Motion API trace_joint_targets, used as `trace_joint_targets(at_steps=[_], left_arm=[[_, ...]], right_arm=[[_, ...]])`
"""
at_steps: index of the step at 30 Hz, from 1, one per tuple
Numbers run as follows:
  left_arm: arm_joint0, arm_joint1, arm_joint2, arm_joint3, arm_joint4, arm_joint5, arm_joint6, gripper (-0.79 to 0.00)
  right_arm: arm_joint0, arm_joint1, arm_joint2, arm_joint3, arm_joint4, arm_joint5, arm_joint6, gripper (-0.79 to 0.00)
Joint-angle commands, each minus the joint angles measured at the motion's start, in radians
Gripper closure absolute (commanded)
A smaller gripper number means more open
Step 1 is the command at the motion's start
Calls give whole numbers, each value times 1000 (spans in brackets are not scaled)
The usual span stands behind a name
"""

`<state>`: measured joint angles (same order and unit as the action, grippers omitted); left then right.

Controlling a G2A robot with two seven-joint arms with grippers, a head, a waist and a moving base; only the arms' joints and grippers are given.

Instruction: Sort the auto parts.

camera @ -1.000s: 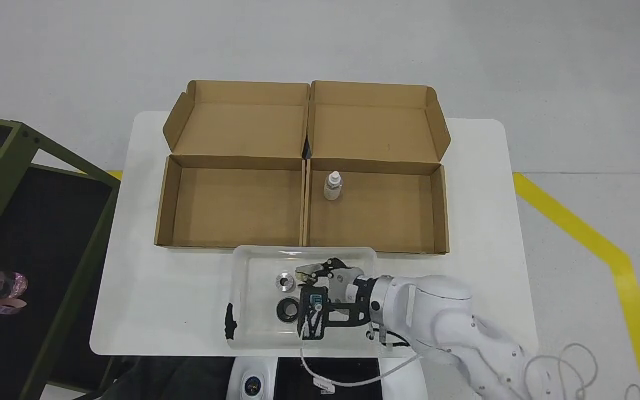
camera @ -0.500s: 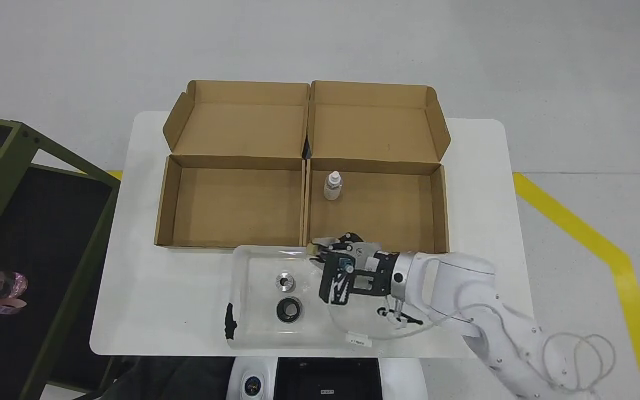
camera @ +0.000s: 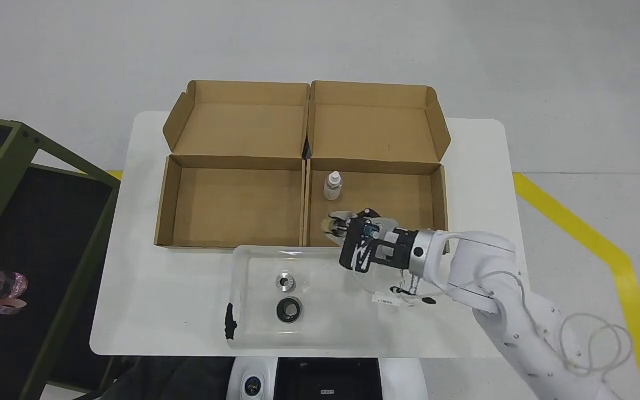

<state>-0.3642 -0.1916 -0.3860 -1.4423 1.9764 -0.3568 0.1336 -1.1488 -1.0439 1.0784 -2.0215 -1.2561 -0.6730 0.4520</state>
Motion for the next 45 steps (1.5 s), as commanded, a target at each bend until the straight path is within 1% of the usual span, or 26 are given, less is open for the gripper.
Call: trace_joint_targets(at_steps=[1,10,20,34,45], left_arm=[[0,0,0,0,0,0,0,-785],[0,0,0,0,0,0,0,-785],[0,0,0,0,0,0,0,-785],[0,0,0,0,0,0,0,-785],[0,0,0,0,0,0,0,-785]], right_arm=[[10,-1,0,11,7,-1,6,0],[68,-6,2,87,32,-11,33,0],[147,-14,-21,194,28,-24,76,0],[263,-38,-104,372,-6,-30,133,0],[342,-65,-179,471,-34,-20,160,0]])
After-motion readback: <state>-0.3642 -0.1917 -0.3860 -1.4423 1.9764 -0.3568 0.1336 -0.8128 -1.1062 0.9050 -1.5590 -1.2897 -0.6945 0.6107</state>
